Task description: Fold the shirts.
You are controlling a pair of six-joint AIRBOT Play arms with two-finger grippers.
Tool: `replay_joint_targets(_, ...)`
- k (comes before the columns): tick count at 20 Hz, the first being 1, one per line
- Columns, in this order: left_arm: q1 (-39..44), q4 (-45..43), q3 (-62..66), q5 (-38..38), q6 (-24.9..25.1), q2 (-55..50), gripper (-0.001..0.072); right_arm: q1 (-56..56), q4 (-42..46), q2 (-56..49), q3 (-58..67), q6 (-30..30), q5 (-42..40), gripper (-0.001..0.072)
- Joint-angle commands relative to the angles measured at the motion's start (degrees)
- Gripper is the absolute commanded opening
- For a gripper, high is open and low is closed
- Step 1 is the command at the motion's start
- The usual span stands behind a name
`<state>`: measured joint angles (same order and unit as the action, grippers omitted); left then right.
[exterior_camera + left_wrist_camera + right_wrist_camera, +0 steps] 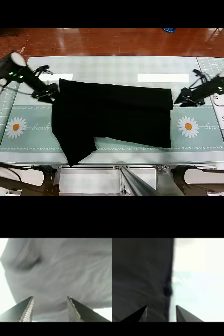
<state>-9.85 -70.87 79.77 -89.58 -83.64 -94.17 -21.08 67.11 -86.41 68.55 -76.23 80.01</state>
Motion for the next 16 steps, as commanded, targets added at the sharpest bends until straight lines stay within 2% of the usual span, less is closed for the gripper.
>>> replay_joint_targets(1, -8.6, 3.2, -15.9, 6.6, 2.4, 11.8, 0.0508, -6.3, -2.2, 12.5, -13.2, -1.0, -9.8, 0.0417)
replay_joint_targets(4, -20.6, 14.7, -34.1, 11.0, 9.3, 21.0, 0.0509, -9.0, -10.5, 24.6, -30.0, 4.7, -15.1, 0.0417)
replay_joint_targets(8, -30.8, 15.6, -46.0, 10.6, 12.5, 25.6, 0.0509, -9.1, -22.6, 34.9, -41.9, 8.7, -15.7, 0.0417)
replay_joint_targets(11, -28.8, 18.0, -49.4, 11.8, 11.6, 25.9, 0.0508, -9.1, -24.4, 36.6, -42.8, 9.9, -12.3, 0.0417)
replay_joint_targets(16, -21.0, 11.0, -49.7, 14.0, 7.3, 25.6, 0.0508, -9.1, -26.1, 36.6, -42.8, 9.9, -11.9, 0.0416)
